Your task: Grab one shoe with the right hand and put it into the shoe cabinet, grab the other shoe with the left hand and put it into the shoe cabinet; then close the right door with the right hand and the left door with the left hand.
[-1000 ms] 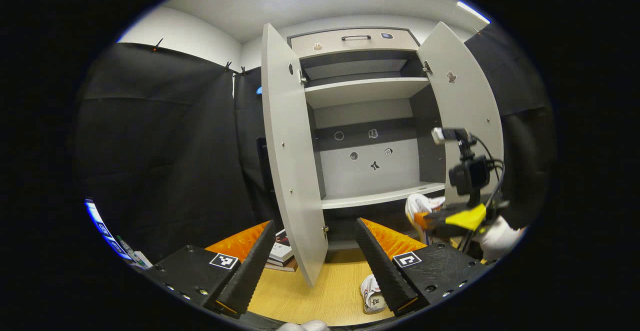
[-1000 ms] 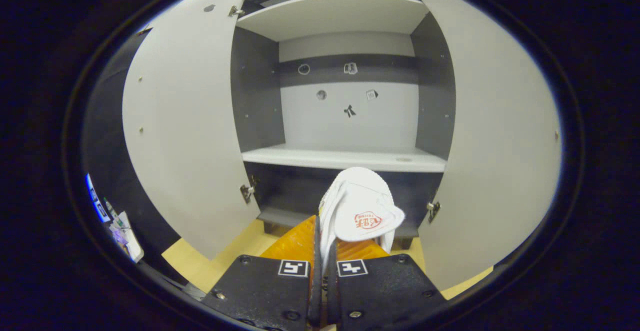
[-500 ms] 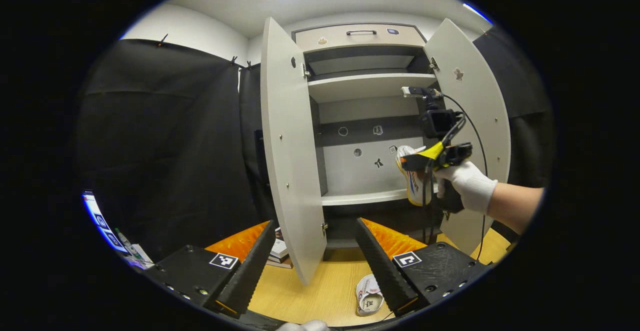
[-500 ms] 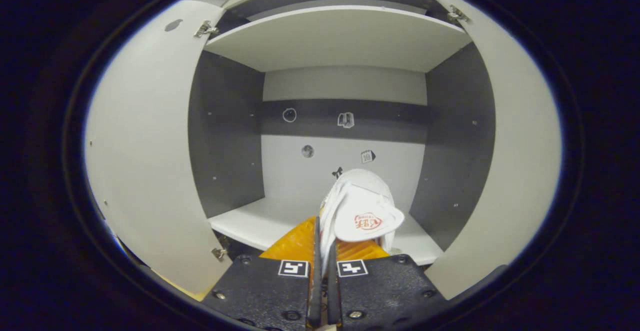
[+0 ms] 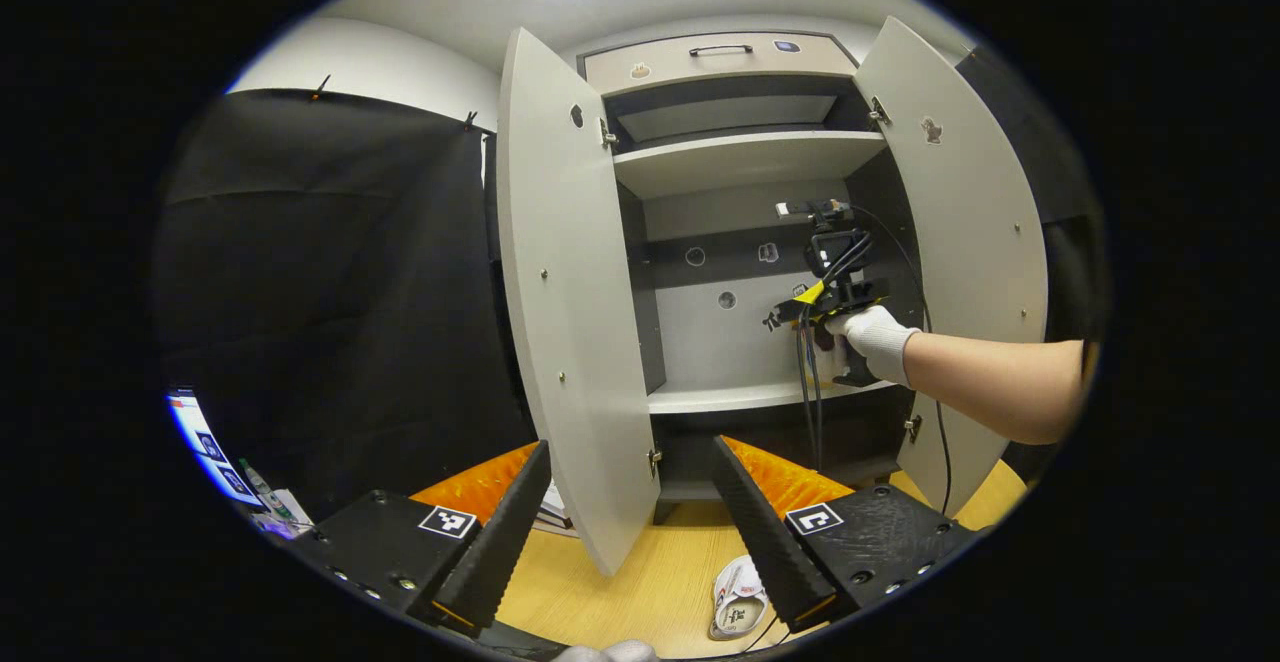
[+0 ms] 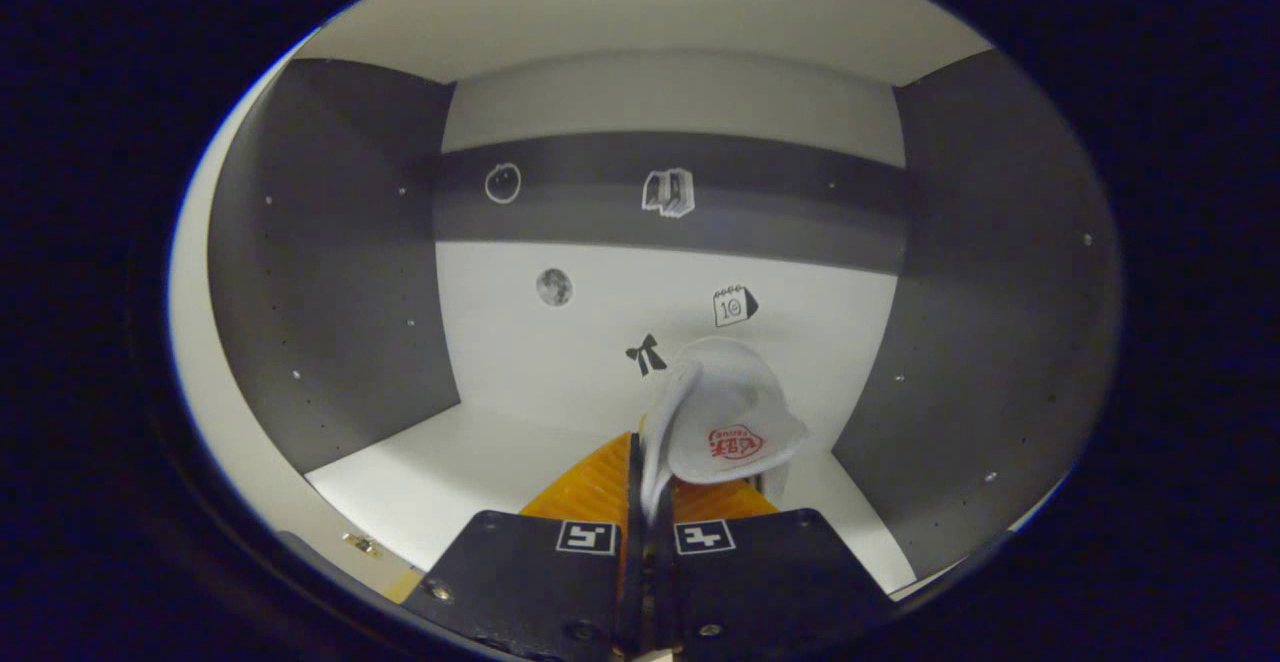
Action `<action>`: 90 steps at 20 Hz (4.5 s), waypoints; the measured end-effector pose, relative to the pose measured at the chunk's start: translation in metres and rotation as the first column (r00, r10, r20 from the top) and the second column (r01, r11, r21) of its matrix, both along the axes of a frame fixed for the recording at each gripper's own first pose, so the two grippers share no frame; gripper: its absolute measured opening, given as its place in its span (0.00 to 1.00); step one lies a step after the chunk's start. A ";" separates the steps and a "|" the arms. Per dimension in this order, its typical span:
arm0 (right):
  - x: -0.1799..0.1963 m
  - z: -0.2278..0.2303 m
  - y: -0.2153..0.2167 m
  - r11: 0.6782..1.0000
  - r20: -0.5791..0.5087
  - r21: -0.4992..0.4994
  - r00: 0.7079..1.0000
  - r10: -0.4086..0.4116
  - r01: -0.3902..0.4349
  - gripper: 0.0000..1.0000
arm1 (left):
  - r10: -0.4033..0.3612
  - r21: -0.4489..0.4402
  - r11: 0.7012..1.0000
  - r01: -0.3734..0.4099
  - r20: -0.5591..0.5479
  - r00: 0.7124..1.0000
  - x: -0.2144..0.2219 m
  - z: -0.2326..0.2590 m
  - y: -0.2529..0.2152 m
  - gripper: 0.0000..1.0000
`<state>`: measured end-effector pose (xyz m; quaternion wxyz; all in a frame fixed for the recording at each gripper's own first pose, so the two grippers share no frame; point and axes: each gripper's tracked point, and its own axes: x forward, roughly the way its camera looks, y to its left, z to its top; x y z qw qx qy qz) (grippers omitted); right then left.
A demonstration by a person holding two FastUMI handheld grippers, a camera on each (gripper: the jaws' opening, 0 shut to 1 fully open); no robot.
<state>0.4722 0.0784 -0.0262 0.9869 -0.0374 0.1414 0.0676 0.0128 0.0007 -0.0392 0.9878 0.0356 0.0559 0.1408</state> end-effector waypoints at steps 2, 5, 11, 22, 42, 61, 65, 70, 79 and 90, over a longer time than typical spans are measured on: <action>0.009 -0.012 0.002 1.000 -0.064 -0.007 0.998 0.002 -0.002 0.08 | 0.005 0.000 1.000 -0.005 -0.004 1.000 0.004 -0.001 0.001 0.96; 0.020 -0.028 0.004 1.000 -0.160 -0.013 0.987 0.000 -0.002 0.06 | 0.011 -0.008 1.000 -0.011 -0.006 1.000 0.006 -0.002 0.003 0.96; 0.027 -0.061 0.011 0.999 -0.318 -0.037 0.948 0.007 -0.020 0.13 | 0.023 0.003 1.000 -0.023 0.007 1.000 0.004 0.005 0.010 0.96; -0.034 0.017 -0.016 0.997 0.005 -0.011 0.997 -0.072 0.072 0.63 | 0.014 0.008 1.000 -0.014 0.024 1.000 -0.013 0.009 0.028 0.96; -0.399 -0.019 -0.091 0.993 0.243 0.066 0.964 -0.113 0.099 0.99 | -0.283 0.019 0.959 0.283 -0.012 0.959 -0.015 -0.066 -0.016 0.96; -0.462 -0.031 -0.134 0.968 0.105 0.029 0.962 -0.251 0.249 1.00 | -0.421 -0.157 0.905 0.395 -0.461 0.781 0.035 -0.401 -0.079 0.97; -0.460 -0.036 -0.131 0.971 0.088 0.019 0.967 -0.240 0.239 1.00 | -0.435 -0.156 0.898 0.412 -0.469 0.769 0.070 -0.410 -0.084 0.97; -0.460 -0.045 -0.133 0.968 0.070 0.000 0.966 -0.249 0.249 1.00 | -0.440 -0.162 0.894 0.418 -0.492 0.752 0.099 -0.424 -0.090 0.90; -0.465 -0.055 -0.149 0.959 0.058 0.001 0.957 -0.284 0.284 1.00 | -0.417 -0.181 0.906 0.382 -0.525 0.742 0.111 -0.421 -0.077 0.07; -0.456 -0.030 -0.140 0.978 0.132 0.075 0.971 -0.201 0.193 1.00 | -0.376 -0.164 0.927 0.339 -0.406 0.833 0.094 -0.292 -0.061 0.03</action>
